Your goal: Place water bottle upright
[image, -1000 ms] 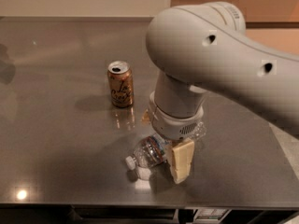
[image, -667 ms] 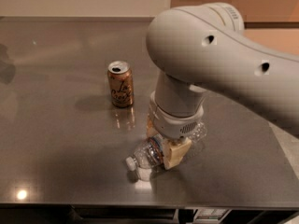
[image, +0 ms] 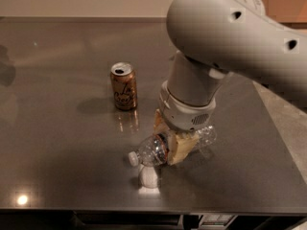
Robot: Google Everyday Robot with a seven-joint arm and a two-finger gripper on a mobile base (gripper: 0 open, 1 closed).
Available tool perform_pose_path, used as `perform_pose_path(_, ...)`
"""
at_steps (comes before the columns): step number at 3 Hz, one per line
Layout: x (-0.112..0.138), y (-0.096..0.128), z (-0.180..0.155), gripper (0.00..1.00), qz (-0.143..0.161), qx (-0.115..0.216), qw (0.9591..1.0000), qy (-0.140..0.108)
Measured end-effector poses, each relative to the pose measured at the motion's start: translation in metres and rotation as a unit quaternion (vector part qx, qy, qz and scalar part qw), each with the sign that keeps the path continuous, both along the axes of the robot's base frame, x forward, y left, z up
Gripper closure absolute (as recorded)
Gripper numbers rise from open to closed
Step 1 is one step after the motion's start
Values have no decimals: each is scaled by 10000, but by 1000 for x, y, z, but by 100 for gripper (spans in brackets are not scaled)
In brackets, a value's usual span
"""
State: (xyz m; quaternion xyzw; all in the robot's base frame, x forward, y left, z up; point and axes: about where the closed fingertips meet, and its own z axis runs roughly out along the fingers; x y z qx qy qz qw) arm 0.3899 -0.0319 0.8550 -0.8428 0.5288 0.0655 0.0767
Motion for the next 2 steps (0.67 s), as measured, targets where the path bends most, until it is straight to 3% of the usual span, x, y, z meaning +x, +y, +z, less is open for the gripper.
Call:
perform_pose_path(1, 3, 2, 35, 100, -155, 666, 9974, 208)
perform_pose_path(2, 7, 11, 72, 100, -278, 1419, 9885, 433)
